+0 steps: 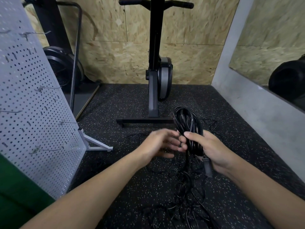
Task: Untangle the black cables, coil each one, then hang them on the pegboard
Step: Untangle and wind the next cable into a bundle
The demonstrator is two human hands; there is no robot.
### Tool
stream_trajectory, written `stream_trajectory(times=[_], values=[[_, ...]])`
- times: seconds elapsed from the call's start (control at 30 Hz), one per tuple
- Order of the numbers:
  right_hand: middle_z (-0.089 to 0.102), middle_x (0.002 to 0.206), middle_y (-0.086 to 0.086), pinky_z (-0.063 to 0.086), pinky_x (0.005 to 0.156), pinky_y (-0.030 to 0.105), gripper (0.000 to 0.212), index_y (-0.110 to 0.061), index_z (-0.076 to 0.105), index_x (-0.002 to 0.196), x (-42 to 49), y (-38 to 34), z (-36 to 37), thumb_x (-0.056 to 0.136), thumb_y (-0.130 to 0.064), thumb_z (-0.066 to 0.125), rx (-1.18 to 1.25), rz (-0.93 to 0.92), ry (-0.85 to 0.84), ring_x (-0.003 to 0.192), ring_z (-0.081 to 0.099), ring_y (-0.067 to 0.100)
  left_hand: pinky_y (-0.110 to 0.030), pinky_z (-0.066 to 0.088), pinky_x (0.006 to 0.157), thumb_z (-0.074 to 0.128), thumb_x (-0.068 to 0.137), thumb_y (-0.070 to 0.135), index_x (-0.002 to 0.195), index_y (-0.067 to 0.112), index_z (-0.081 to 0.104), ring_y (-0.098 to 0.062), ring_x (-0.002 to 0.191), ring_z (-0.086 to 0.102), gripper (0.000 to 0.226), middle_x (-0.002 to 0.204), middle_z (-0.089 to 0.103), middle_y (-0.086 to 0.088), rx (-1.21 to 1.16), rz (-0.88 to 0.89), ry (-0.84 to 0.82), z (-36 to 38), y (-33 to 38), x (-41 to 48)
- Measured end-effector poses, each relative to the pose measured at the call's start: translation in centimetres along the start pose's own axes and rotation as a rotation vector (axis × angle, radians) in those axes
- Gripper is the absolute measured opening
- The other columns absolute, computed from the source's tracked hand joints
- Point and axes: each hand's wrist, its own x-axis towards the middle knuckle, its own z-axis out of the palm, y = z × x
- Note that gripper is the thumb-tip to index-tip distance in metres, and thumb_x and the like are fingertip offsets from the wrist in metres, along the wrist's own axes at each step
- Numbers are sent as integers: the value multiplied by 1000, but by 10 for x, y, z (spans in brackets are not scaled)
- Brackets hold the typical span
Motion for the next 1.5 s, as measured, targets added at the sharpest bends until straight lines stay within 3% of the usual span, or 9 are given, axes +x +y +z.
stream_trajectory(times=[0.2,0.37,0.5,0.63,0.77,0.87,1.1,1.3,1.5], values=[[64,94,10,48,95,55,54,15,52,135,-7,-8,3,99,-22,67,188,-41,-122,82,65,21,-39,44,117,62,100,16,107,27,79,-14,125,65,22,123,76,7,592,16,-395,8,-23,-2],[68,89,8,53,104,59,22,-1,66,110,0,-4,-10,103,-21,62,21,-60,148,79,70,22,-36,49,95,56,101,28,104,23,67,-8,104,71,12,111,80,1,629,-135,-426,-3,-19,0],[70,88,1,58,94,47,17,-17,63,102,4,2,-28,106,-32,58,-444,-45,317,89,74,25,-31,55,88,64,103,36,109,27,70,-5,89,71,13,96,77,9,880,147,-197,-10,-5,0],[68,117,-8,56,93,43,26,-34,59,127,5,8,-35,105,-47,54,-908,5,165,103,67,16,-25,54,83,74,96,37,105,25,79,-2,91,64,15,98,72,14,1061,571,-7,-1,19,-6],[64,84,-8,46,71,30,38,-32,65,107,1,8,-24,101,-64,45,-832,148,-88,72,57,8,-36,54,75,87,81,44,95,20,74,-8,84,60,31,93,66,10,1031,774,118,-1,28,-7],[55,79,7,39,59,24,80,-14,69,110,-5,3,-17,95,-83,30,-560,212,-234,59,46,10,-32,51,80,92,76,34,93,18,74,-7,87,57,29,90,67,10,929,769,144,-7,30,-6],[62,72,-23,41,67,22,18,-34,58,91,-9,6,-9,105,-44,54,-693,195,-332,62,54,-7,-29,56,89,87,84,16,90,19,84,-4,91,71,8,93,76,11,720,639,94,-18,28,-4],[63,67,-26,41,63,21,16,-32,58,95,-2,9,-13,107,-40,52,-646,163,-257,59,58,-10,-26,55,89,77,94,19,97,21,82,-3,93,70,6,98,75,12,714,609,178,-29,22,-2],[60,79,-24,45,68,25,34,-35,59,96,1,17,-29,90,-68,63,-601,154,-168,70,56,-5,-32,56,79,57,100,13,103,33,78,-5,87,69,29,97,77,15,733,328,162,-53,2,6]])
